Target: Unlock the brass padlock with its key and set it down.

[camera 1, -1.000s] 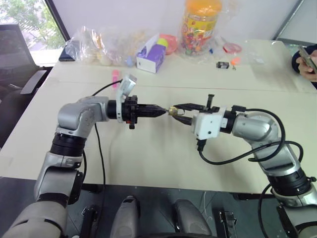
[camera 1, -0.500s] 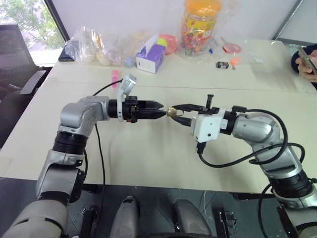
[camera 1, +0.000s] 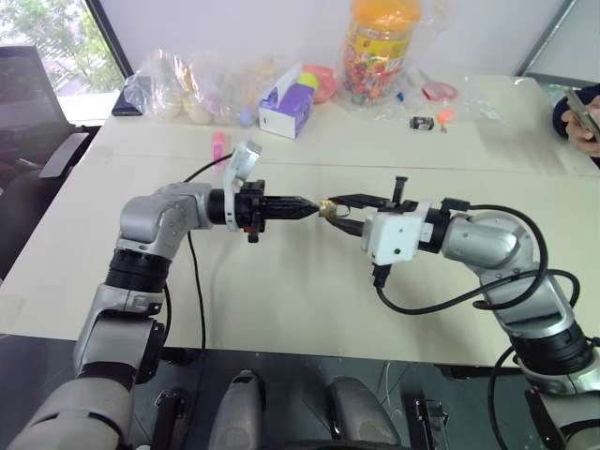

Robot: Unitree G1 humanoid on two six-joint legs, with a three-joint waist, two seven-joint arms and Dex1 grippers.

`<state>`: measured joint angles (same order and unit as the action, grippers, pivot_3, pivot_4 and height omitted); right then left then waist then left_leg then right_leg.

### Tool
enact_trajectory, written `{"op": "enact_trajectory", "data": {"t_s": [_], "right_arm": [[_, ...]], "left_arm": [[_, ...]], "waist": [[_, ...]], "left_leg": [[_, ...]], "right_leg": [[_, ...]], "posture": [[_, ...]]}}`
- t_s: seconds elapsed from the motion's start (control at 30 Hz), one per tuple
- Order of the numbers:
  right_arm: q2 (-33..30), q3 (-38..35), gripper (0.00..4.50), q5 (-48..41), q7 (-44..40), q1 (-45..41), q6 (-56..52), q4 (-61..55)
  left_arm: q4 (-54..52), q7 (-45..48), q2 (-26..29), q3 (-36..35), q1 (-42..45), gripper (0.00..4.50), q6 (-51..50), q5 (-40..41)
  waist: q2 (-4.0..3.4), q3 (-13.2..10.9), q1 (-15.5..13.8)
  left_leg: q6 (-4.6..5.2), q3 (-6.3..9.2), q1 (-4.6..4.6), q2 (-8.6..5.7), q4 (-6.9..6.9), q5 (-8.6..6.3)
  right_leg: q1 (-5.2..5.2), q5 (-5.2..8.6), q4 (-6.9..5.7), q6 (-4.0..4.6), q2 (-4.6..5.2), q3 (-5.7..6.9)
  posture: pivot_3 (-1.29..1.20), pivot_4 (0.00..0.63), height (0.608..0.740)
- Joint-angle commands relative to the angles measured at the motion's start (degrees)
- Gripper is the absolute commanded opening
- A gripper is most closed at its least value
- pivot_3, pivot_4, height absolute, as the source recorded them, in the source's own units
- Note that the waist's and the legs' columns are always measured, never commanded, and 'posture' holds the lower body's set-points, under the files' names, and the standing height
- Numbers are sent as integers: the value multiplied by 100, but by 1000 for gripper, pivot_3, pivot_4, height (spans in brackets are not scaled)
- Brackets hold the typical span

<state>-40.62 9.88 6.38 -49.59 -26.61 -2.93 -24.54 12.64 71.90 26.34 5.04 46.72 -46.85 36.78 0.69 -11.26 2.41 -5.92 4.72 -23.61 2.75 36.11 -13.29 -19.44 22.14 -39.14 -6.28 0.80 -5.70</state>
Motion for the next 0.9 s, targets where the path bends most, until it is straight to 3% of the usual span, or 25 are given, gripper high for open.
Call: {"op": "enact_trajectory", "data": {"t_s": [0.03, 0.17, 0.47, 0.73, 0.83, 0.9], "right_arm": [[-19, -118, 690, -133, -19, -113, 72, -298], [-7, -131, 690, -177, -51, -117, 14, -312], [24, -130, 690, -290, -159, -181, -83, -319], [30, -136, 690, -336, -242, -182, -143, -340], [40, -148, 690, -336, -256, -183, -140, -330], [43, -152, 690, -329, -262, -182, -135, -330]], "left_arm": [[-162, -74, 7, -107, -24, 84, 89, -17], [-392, -16, 107, 103, -114, 84, 394, -275], [-628, -93, -78, 374, -412, 84, 2205, -1157], [-219, -218, -348, 476, -464, 84, 4988, -2243], [-155, -151, -361, 477, -455, 84, 4835, -2167], [-261, -140, -309, 435, -428, 84, 3848, -1812]], "waist": [[0, 0, 0], [0, 0, 0], [0, 0, -20], [0, 0, -21], [0, 0, -15], [0, 0, -13]], "left_leg": [[0, 0, 0, 0, 0, 0], [0, 0, 0, 0, 0, 0], [-1, 0, 0, 0, 1, 0], [0, -1, 0, -1, 2, 0], [0, -1, 1, 0, 1, 0], [0, -1, 0, 0, 1, 0]], "right_leg": [[0, 0, 0, 0, 0, 0], [0, 0, 0, 0, 0, 0], [1, 0, 0, 0, 1, 0], [2, 0, 1, 0, 1, 0], [1, 0, 0, 0, 1, 0], [1, 0, 0, 0, 1, 0]], "posture": [[0, 150, 740], [0, 150, 740], [0, 150, 740], [0, 150, 740], [0, 150, 740], [0, 150, 740]]}}
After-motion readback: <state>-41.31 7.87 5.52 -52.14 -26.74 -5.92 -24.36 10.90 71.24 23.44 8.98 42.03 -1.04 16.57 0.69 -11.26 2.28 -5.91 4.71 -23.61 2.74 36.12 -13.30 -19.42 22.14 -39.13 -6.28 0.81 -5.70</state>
